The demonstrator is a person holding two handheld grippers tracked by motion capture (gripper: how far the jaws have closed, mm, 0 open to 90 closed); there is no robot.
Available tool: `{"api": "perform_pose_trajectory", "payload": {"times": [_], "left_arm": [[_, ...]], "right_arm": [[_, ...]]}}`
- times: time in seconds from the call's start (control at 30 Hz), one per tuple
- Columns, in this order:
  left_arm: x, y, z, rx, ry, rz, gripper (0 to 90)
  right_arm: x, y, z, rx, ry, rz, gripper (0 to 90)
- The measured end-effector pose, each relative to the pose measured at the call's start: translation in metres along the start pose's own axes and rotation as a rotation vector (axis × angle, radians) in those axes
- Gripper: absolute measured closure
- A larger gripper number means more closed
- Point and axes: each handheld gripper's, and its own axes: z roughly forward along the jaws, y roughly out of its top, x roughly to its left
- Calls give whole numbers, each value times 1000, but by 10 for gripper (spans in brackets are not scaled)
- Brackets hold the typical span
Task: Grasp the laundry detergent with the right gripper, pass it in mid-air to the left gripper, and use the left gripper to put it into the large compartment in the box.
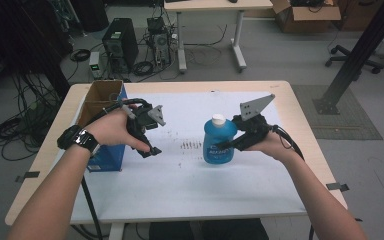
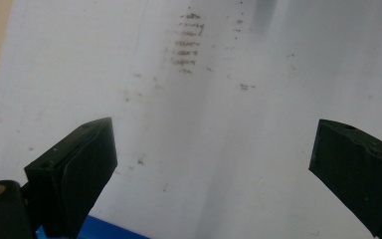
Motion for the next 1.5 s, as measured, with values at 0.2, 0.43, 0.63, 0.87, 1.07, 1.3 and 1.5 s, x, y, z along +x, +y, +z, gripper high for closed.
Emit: {"api": "perform_pose_trajectory", "payload": {"times": [0.2,0.43,0.63,0.87,1.07,1.3,1.5], "left_arm": [[2,3,-15,-21,9,2,51],[6,7,-32,-36,31,2,53],[8,13,-46,-48,43,11,54],[10,25,-63,-72,60,36,55],[9,38,-78,-96,76,64,49],[8,53,-91,-118,85,98,49],[8,66,-94,-129,73,117,50]], "right_arm": [[-4,24,-6,20,4,-24,418],[-10,47,-11,27,10,-35,418],[-13,66,-15,21,9,-47,419],[-13,78,-12,35,17,-62,419],[-12,83,-6,45,30,-69,419],[-11,86,-1,56,37,-72,419],[-10,88,1,59,43,-80,419]]}}
